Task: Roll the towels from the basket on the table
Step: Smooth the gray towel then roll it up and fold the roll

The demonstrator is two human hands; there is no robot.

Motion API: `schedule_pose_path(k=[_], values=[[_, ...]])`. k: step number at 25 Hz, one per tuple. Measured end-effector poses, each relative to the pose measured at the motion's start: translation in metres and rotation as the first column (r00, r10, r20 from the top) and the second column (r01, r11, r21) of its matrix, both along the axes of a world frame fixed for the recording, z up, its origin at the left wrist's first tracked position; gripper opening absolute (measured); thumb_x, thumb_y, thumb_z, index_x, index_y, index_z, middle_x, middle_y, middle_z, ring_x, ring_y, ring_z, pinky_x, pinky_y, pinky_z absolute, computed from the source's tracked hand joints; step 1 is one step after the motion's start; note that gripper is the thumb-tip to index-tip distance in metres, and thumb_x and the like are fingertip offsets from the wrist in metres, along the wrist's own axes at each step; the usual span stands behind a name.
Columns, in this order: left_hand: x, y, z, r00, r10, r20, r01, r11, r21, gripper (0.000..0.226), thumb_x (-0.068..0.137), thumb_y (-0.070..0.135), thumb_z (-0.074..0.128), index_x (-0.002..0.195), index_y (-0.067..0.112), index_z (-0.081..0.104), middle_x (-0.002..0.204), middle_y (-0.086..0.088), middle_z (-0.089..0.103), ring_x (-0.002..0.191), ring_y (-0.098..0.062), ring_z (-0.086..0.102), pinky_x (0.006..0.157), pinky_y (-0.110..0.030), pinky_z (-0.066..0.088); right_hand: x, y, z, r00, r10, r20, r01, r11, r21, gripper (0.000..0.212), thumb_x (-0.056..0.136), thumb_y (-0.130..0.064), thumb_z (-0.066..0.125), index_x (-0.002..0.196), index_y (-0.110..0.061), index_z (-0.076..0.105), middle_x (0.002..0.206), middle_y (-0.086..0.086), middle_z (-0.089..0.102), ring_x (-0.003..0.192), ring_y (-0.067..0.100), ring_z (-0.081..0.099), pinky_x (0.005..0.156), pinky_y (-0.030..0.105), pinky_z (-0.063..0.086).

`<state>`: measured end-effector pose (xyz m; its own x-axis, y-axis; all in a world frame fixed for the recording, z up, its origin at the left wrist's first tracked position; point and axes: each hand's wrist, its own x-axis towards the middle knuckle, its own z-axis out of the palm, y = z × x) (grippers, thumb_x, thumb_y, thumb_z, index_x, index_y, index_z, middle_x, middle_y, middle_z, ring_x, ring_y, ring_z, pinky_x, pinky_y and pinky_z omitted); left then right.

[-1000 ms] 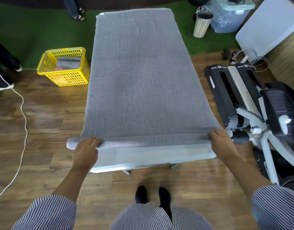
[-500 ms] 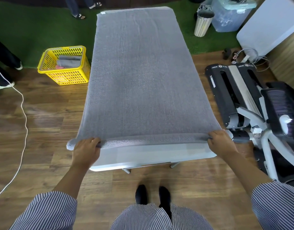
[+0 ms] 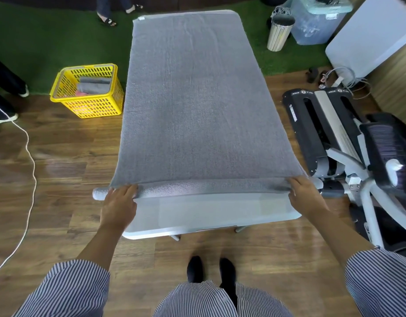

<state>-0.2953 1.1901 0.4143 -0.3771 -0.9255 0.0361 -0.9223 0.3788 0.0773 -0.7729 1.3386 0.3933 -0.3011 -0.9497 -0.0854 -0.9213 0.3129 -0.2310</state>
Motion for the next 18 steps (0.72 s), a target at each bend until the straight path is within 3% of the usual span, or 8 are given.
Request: schedule_pose_path(k=[2, 4, 7, 13, 16, 18], values=[[-0.001, -0.002, 0.003, 1.0, -0.006, 0.017, 0.007, 1.0, -0.014, 0.022, 0.07, 0.003, 0.052, 0.085, 0.004, 0.068, 0.071, -0.012, 0.068, 0.057, -0.035, 0.061, 0.059, -0.046, 0.052, -0.001, -0.003, 0.006, 1.0, 0.002, 0.018, -0.003, 1.0, 0.024, 0.025, 0.064, 0.014, 0.064, 0.088, 0.007, 0.065, 0.08, 0.022, 0.062, 0.073, 0.042, 0.058, 0.069, 0.047, 0.052], [0.005, -0.001, 0.001, 0.999, -0.03, 0.042, 0.028, 0.998, 0.05, 0.035, 0.073, 0.018, 0.037, 0.077, 0.007, 0.069, 0.061, -0.007, 0.065, 0.047, -0.033, 0.057, 0.051, -0.038, 0.048, -0.003, -0.005, 0.012, 1.0, 0.01, 0.017, -0.012, 0.995, 0.096, 0.014, 0.071, 0.005, 0.06, 0.084, 0.003, 0.064, 0.08, 0.019, 0.061, 0.076, 0.039, 0.057, 0.071, 0.041, 0.046], [0.019, 0.006, -0.005, 0.995, -0.099, 0.028, 0.098, 0.994, 0.037, 0.042, 0.076, 0.024, 0.032, 0.08, 0.01, 0.072, 0.064, -0.006, 0.065, 0.049, -0.034, 0.058, 0.048, -0.038, 0.048, -0.007, -0.004, 0.012, 0.998, 0.07, -0.006, -0.067, 0.977, 0.204, 0.014, 0.079, -0.007, 0.055, 0.088, 0.0, 0.064, 0.087, 0.015, 0.062, 0.085, 0.035, 0.055, 0.075, 0.036, 0.041], [0.013, 0.015, -0.004, 1.0, 0.012, -0.015, -0.013, 0.998, -0.054, 0.03, 0.077, 0.013, 0.043, 0.095, 0.004, 0.066, 0.093, -0.014, 0.066, 0.079, -0.037, 0.063, 0.073, -0.052, 0.05, -0.019, 0.005, -0.005, 0.997, 0.009, -0.072, -0.006, 0.999, 0.035, 0.014, 0.085, -0.008, 0.053, 0.088, -0.002, 0.064, 0.09, 0.014, 0.062, 0.083, 0.036, 0.057, 0.08, 0.046, 0.046], [0.019, 0.016, -0.014, 0.997, -0.055, 0.053, 0.054, 0.998, 0.011, 0.047, 0.073, 0.024, 0.038, 0.104, 0.003, 0.066, 0.101, -0.014, 0.067, 0.088, -0.035, 0.063, 0.086, -0.053, 0.049, -0.014, 0.009, -0.004, 1.0, 0.028, -0.01, -0.028, 0.999, 0.027, 0.022, 0.067, 0.002, 0.067, 0.089, 0.002, 0.065, 0.093, 0.016, 0.064, 0.088, 0.035, 0.059, 0.084, 0.049, 0.049], [0.016, 0.013, -0.013, 0.997, -0.027, 0.073, 0.024, 0.999, 0.035, 0.046, 0.073, 0.02, 0.037, 0.104, 0.003, 0.067, 0.098, -0.014, 0.068, 0.084, -0.035, 0.064, 0.083, -0.055, 0.049, -0.015, 0.008, -0.007, 0.999, 0.053, -0.011, -0.052, 0.996, 0.07, 0.027, 0.058, 0.009, 0.061, 0.084, 0.002, 0.063, 0.088, 0.017, 0.062, 0.083, 0.037, 0.058, 0.081, 0.049, 0.05]])
